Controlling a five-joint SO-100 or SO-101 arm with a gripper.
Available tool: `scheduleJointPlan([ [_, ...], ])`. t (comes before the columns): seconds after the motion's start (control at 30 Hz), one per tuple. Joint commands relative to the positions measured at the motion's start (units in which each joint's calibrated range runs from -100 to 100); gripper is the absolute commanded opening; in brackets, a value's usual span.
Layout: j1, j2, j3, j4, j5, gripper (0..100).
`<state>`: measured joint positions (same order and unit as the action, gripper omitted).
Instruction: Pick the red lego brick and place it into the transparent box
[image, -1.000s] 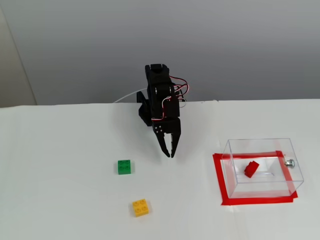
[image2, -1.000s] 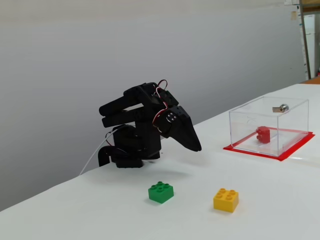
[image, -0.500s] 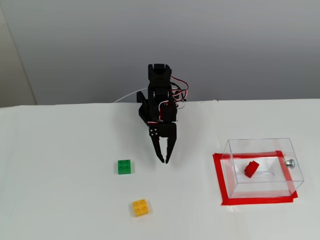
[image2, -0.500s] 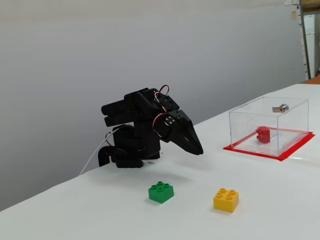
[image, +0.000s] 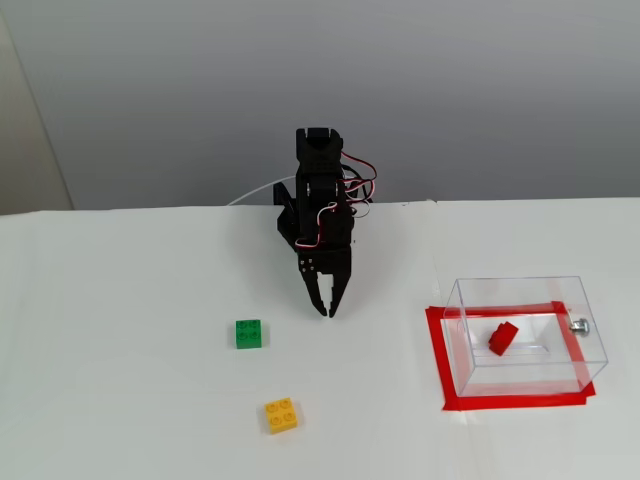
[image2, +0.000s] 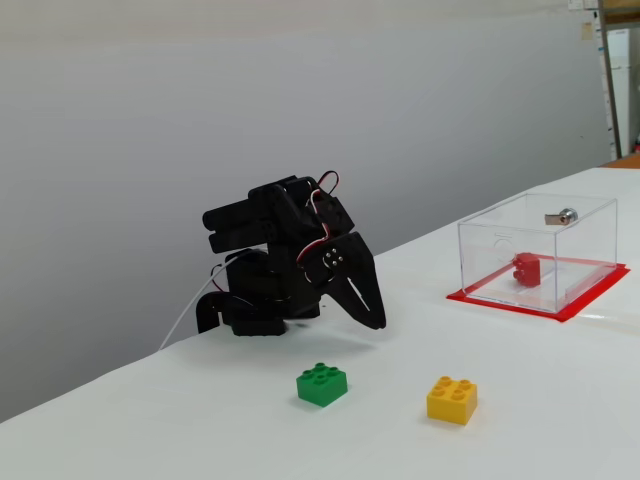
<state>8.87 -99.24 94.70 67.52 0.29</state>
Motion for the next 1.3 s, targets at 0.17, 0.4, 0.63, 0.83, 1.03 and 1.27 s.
scheduleJointPlan([
  [0.17,0.6,-0.7,-2.6,7.2,-1.0,1],
  [0.4,0.6,-0.6,-2.8,7.2,-1.1,1],
  [0.63,0.7,-0.5,-2.8,7.2,-1.1,1],
  [0.83,0.7,-0.5,-2.8,7.2,-1.1,1],
  [1.03,0.7,-0.5,-2.8,7.2,-1.1,1],
  [1.27,0.7,-0.5,-2.8,7.2,-1.1,1],
])
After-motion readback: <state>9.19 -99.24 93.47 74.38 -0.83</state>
